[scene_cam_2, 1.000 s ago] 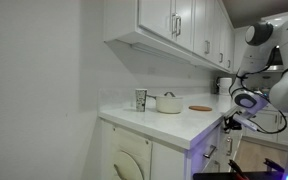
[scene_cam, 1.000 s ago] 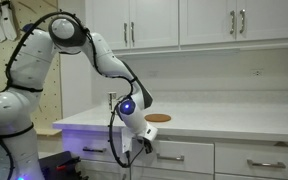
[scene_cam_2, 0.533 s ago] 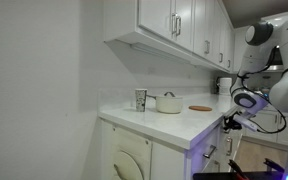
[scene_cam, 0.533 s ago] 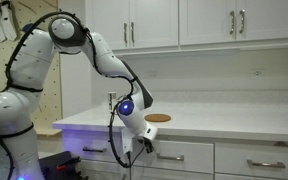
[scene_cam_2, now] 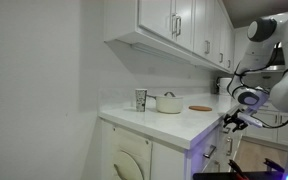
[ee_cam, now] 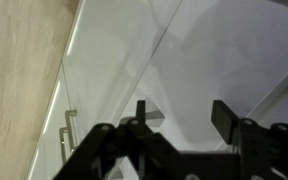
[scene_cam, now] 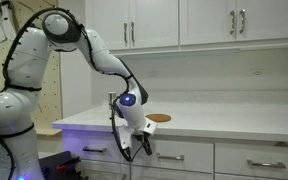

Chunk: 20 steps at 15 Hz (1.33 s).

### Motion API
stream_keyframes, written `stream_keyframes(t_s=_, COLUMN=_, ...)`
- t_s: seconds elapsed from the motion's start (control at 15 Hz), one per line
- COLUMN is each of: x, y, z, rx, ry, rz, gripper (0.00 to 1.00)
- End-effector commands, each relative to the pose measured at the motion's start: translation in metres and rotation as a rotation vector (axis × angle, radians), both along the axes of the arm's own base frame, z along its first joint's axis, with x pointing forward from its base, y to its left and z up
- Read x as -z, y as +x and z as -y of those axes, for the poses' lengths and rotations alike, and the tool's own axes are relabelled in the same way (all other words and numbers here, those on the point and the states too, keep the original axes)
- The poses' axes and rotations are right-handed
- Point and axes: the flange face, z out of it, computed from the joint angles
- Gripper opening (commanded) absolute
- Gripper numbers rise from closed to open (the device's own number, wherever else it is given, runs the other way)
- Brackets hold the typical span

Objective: Close the drawer, uncover the pot and put the lid on the mat, and then open the second overhead cabinet door from the left

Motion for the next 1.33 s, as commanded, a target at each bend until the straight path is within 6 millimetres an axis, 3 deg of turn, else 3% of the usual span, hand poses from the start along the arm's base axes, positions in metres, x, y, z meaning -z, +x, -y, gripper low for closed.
stream_keyframes(t_s=0.0, x=-0.026, y=-0.032, z=-0.011, rx=-0.022, ry=-0.031, rz=-0.101, gripper=0.99)
stream_keyframes(t_s=0.33, x=-0.035, y=-0.066, z=0.017, rx=-0.015, ry=-0.107, rz=-0.255, gripper=1.00)
stream_keyframes(t_s=0.6, x=-0.050, y=-0.076, z=0.067, rx=0.001, ry=-0.186, rz=-0.355, gripper=1.00)
stream_keyframes(t_s=0.73, x=-0.068, y=-0.081, z=0.091, rx=0.009, ry=-0.226, rz=-0.396, gripper=1.00)
stream_keyframes(t_s=1.0, x=-0.128, y=-0.094, z=0.127, rx=-0.004, ry=-0.291, rz=-0.480, gripper=1.00)
stream_keyframes(t_s=1.27, x=-0.219, y=-0.109, z=0.127, rx=-0.056, ry=-0.305, rz=-0.502, gripper=1.00)
